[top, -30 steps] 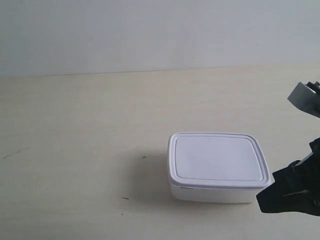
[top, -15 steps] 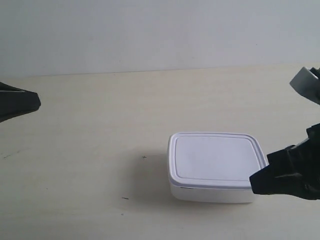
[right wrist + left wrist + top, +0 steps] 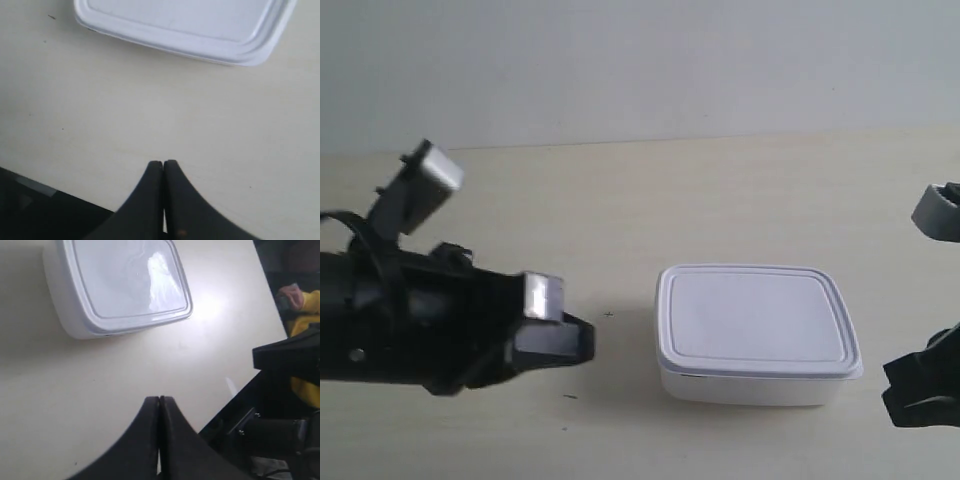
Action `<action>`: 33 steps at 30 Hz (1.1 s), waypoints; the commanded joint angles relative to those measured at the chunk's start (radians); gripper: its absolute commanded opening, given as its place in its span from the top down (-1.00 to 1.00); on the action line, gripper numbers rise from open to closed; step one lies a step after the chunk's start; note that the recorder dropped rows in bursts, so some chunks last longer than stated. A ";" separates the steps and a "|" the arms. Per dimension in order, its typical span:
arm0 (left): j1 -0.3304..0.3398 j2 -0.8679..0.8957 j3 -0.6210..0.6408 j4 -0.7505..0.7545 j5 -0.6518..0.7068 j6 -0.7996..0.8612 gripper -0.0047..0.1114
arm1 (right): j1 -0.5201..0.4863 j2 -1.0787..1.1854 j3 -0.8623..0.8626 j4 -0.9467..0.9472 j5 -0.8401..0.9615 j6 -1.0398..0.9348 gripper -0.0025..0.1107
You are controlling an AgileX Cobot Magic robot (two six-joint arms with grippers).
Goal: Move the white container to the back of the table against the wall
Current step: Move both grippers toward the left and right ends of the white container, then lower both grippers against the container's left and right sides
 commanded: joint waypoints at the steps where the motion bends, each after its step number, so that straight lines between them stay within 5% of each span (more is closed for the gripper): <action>1: -0.187 0.120 -0.014 -0.009 -0.193 0.003 0.92 | 0.002 0.009 0.003 -0.047 0.004 0.046 0.96; 7: -0.274 0.364 -0.171 0.020 -0.198 0.010 0.92 | 0.002 0.157 0.003 -0.113 -0.041 0.075 0.96; 33: -0.274 0.612 -0.322 0.113 -0.266 0.021 0.92 | 0.002 0.462 -0.008 -0.117 -0.291 0.134 0.96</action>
